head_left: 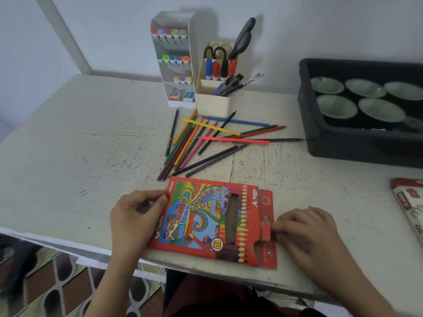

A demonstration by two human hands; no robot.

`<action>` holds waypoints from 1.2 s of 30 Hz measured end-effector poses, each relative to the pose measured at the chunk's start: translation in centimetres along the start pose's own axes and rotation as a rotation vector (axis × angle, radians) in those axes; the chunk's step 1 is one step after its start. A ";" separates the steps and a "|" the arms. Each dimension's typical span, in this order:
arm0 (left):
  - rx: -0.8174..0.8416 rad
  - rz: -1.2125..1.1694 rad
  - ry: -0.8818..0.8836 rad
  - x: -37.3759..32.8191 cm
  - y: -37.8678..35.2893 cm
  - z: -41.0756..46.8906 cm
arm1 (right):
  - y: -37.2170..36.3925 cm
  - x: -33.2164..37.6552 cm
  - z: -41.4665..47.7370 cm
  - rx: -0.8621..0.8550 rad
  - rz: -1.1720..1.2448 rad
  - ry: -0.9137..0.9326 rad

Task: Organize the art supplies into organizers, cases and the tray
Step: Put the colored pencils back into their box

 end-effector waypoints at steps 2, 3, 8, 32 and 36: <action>-0.008 0.008 0.004 0.0 0.0 0.0 | -0.1 0.2 -0.2 -0.010 0.023 0.006; -0.012 0.013 0.004 0.0 0.0 0.0 | -0.1 0.3 -0.4 -0.013 0.034 0.009; -0.011 0.058 0.011 -0.1 -0.2 -0.1 | 0.4 0.4 -1.3 -0.032 -0.010 -0.081; -0.032 0.152 -0.056 0.1 -0.5 -0.2 | -0.9 2.8 -2.6 0.023 0.090 -0.094; -0.041 0.159 -0.067 0.3 -0.6 -0.1 | -1.8 3.3 -2.5 0.037 0.076 -0.075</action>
Point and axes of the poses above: each hand's wrist, its own z-axis towards the middle knuckle, its own y-axis out of the back of the hand, x = y × z, the point moved 1 cm from there along z, towards the middle knuckle, and after that the axes turned 6 degrees about x, right-handed, at the moved point
